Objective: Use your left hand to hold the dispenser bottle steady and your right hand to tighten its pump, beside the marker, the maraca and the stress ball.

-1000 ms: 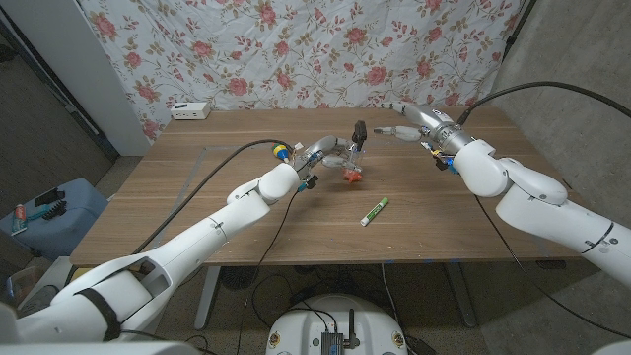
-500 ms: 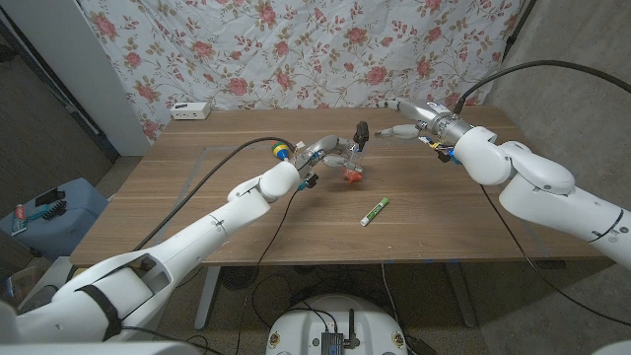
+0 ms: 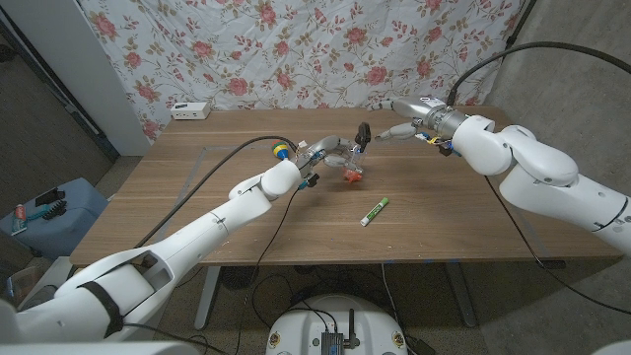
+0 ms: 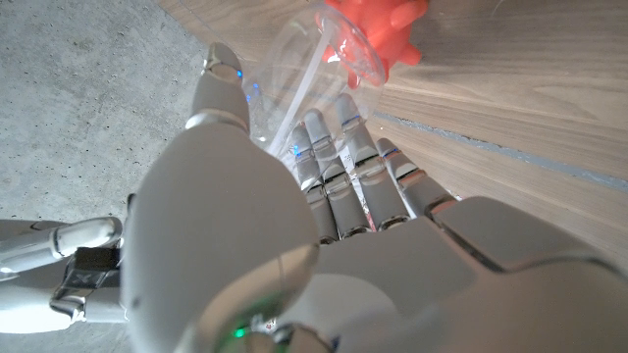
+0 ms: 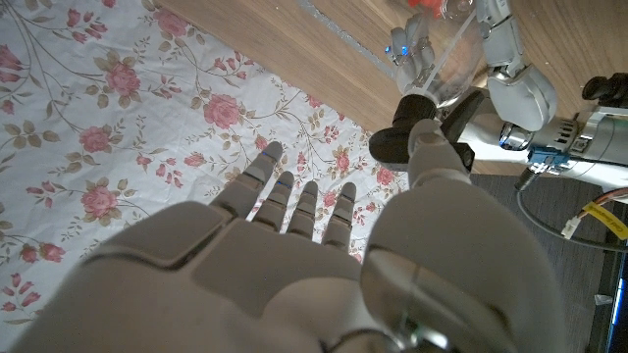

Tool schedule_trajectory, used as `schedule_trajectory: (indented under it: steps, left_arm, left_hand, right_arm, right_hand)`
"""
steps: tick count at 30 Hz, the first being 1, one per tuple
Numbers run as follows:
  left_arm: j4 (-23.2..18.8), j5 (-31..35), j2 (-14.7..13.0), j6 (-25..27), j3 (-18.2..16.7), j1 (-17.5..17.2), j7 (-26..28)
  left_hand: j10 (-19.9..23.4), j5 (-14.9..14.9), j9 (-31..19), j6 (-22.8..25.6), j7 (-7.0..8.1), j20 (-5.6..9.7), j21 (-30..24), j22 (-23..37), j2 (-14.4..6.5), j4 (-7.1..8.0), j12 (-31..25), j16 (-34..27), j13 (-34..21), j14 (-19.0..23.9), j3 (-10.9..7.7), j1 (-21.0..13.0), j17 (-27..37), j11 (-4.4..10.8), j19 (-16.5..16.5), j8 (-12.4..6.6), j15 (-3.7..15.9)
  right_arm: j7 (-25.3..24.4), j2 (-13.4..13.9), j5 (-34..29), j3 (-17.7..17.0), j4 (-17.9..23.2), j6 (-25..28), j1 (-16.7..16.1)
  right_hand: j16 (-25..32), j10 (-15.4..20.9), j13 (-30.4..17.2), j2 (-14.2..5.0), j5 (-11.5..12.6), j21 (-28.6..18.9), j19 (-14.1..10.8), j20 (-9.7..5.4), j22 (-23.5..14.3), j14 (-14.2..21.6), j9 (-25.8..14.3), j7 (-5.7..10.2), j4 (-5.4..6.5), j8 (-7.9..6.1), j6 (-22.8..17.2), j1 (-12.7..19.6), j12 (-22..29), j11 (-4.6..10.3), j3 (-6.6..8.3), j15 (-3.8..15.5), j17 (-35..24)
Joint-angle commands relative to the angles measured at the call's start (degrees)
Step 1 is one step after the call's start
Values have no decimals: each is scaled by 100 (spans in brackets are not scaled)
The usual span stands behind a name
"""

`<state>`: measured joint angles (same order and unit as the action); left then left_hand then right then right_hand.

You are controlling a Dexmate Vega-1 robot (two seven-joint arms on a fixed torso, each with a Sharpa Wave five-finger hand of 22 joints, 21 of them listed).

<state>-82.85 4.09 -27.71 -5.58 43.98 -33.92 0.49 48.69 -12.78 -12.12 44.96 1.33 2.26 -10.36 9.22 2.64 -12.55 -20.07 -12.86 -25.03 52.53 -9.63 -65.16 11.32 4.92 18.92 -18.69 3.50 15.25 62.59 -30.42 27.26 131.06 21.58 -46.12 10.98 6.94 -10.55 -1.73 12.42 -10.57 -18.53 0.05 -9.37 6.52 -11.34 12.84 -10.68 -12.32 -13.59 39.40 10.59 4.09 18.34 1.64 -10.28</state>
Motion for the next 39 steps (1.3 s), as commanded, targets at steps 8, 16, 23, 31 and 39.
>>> schedule_trajectory:
  steps: [8, 16, 23, 31, 39]
  left_arm:
    - [-119, 138, -23, 164, 55, 16, -2]
    - [-169, 193, -38, 234, 70, 17, 9]
    - [-148, 228, -33, 235, 88, 35, 18]
    - [-75, 280, 2, 195, 123, 94, 16]
    - [-34, 342, 28, 154, 150, 129, 41]
  left_hand:
    - [328, 18, -8, 1137, 97, 560, 5, 5, -783, 424, 15, -28, -53, 463, -471, -27, 33, 235, 8, -49, 796]
    - [349, 24, -6, 1177, 118, 572, 10, 5, -777, 420, 21, -13, -69, 467, -494, -17, 17, 251, -4, -65, 793]
    - [371, 28, -5, 1197, 117, 580, 12, 5, -774, 412, 26, 2, -84, 482, -524, -16, -5, 249, -11, -73, 801]
    - [378, 32, -3, 1195, 101, 580, 11, 5, -776, 412, 38, 8, -98, 490, -546, -6, -8, 257, -12, -71, 813]
    - [392, 37, -1, 1216, 134, 583, 11, 4, -766, 404, 47, 10, -112, 500, -565, -4, -10, 252, -14, -79, 816]
  right_arm:
    - [1140, -2, -389, 59, 85, -305, 463]
    - [1351, -94, -440, 105, -27, -561, 612]
    - [1553, -189, -450, 140, -124, -688, 731]
    - [1876, -269, -435, 202, -191, -734, 895]
    - [1996, -347, -432, 277, -339, -864, 998]
  right_hand:
    - [4, -66, -30, 69, 25, -25, -90, 28, -20, 20, -51, -11, 4, -118, -258, 342, 12, 6, 95, 8, -15]
    - [0, -142, -32, 93, 47, -15, -70, 60, -21, -3, -58, -8, 8, -151, -349, 509, -3, 23, 125, 23, -17]
    - [-3, -173, -33, 99, 73, -7, -50, 85, -21, -21, -63, -7, 12, -172, -415, 632, -2, 24, 149, 8, -19]
    - [-9, -203, -35, 113, 89, -14, -60, 124, -22, -62, -67, -6, 34, -193, -490, 735, 1, 17, 156, -20, -22]
    - [-6, -206, -35, 123, 95, -21, -77, 130, -23, -71, -68, -6, 48, -202, -530, 777, 8, 15, 152, -15, -25]
